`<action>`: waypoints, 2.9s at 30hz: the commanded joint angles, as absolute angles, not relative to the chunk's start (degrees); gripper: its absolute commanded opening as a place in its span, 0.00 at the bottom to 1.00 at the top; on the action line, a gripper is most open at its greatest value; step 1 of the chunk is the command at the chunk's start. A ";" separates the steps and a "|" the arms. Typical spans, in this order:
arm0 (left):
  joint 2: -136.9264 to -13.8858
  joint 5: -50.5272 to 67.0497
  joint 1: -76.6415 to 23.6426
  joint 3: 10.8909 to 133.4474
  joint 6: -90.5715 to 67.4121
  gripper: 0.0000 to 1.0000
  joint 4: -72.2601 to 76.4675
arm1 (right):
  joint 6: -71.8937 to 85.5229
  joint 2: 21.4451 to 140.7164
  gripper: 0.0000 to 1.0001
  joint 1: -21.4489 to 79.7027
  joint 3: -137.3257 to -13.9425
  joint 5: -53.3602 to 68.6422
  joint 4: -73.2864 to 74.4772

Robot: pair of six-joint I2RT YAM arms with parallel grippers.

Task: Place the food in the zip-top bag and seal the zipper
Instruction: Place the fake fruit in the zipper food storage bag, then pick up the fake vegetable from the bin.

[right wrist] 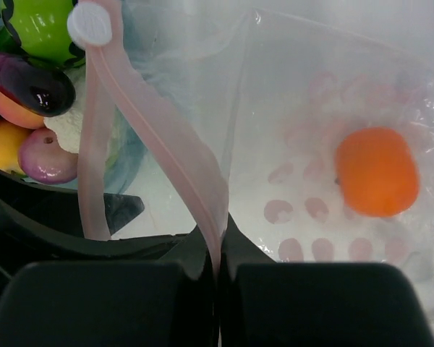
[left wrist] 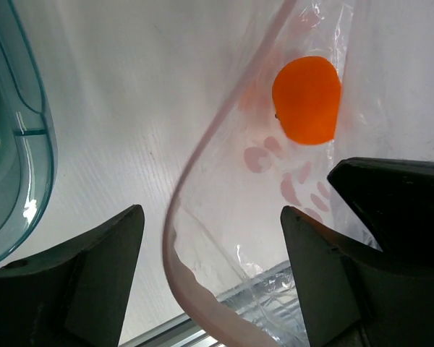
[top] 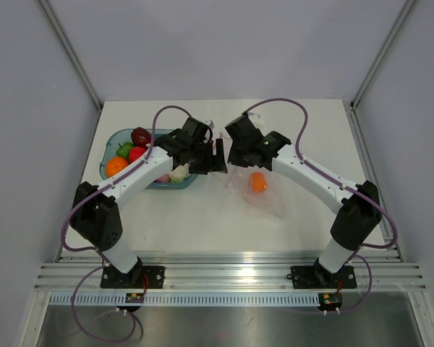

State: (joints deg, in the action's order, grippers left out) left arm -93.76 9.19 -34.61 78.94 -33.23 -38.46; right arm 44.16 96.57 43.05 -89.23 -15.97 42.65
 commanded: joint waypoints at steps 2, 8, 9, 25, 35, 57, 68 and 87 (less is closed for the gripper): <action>-90.44 8.53 -34.28 81.48 -32.43 0.71 -36.82 | 43.42 93.08 0.00 43.15 -90.79 -16.26 40.78; -87.81 8.35 -34.28 78.84 -32.96 0.47 -37.00 | 41.93 94.22 0.00 43.15 -91.93 -19.50 43.32; -87.45 8.26 -34.28 78.32 -32.87 0.43 -37.00 | 41.49 94.57 0.00 43.07 -92.11 -20.29 44.72; -87.89 10.46 -34.28 78.22 -32.52 0.00 -34.98 | 33.14 93.78 0.45 43.33 -96.68 -25.14 51.42; -87.80 10.99 -34.19 79.01 -32.61 0.00 -34.45 | 32.25 95.80 0.00 43.95 -99.94 -26.19 55.02; -98.00 16.52 -30.77 93.29 -25.75 0.00 -40.00 | 25.74 97.91 0.00 43.86 -109.62 -37.81 57.84; -99.06 17.49 -26.02 87.27 -22.50 0.33 -40.25 | 30.15 100.90 0.00 43.86 -101.42 -28.39 52.38; -86.39 1.07 -12.23 88.86 -32.24 0.62 -47.28 | 31.11 103.54 0.00 43.77 -103.80 -27.33 52.21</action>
State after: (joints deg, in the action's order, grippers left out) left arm -86.94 8.95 -14.59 90.32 -26.17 -46.78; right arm 30.68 104.01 43.51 -101.56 -28.42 53.67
